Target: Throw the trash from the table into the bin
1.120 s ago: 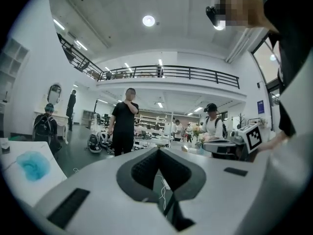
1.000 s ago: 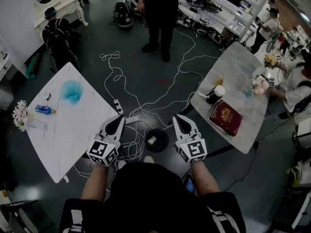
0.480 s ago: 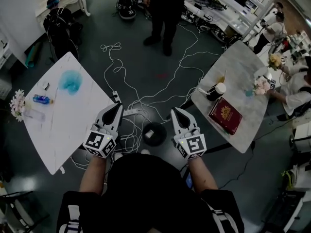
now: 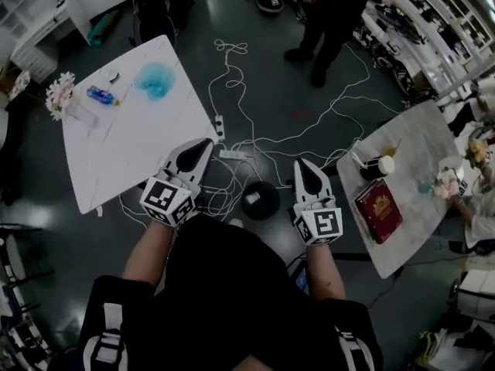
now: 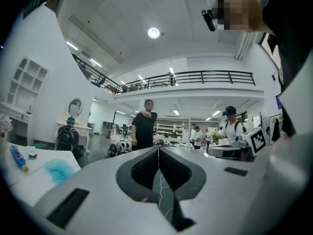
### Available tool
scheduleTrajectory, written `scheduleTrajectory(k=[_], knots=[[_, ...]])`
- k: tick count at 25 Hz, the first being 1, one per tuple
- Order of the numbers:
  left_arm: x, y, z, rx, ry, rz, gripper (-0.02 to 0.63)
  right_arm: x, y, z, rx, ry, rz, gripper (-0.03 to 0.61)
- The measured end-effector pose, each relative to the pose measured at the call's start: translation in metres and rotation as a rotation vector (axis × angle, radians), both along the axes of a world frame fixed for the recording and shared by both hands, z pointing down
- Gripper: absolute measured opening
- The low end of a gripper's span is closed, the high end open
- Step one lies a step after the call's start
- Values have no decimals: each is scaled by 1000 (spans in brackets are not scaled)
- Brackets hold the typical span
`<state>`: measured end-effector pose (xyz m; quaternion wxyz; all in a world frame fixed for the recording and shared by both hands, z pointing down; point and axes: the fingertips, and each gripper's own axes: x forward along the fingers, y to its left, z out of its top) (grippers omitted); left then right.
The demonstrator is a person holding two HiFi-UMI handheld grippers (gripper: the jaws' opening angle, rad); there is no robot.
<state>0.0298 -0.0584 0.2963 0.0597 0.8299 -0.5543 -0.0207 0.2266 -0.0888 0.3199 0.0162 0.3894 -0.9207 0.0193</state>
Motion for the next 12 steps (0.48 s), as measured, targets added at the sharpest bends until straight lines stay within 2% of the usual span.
scheduleTrajectory(k=[7,12], knots=[[-49,45,-4,-4,-15,-207,15,-58,3,2,-12,-20,-193,3],[-89,74,-6,-2,-36,-322,15,-108,6,-4,-7,-29,-299,3]])
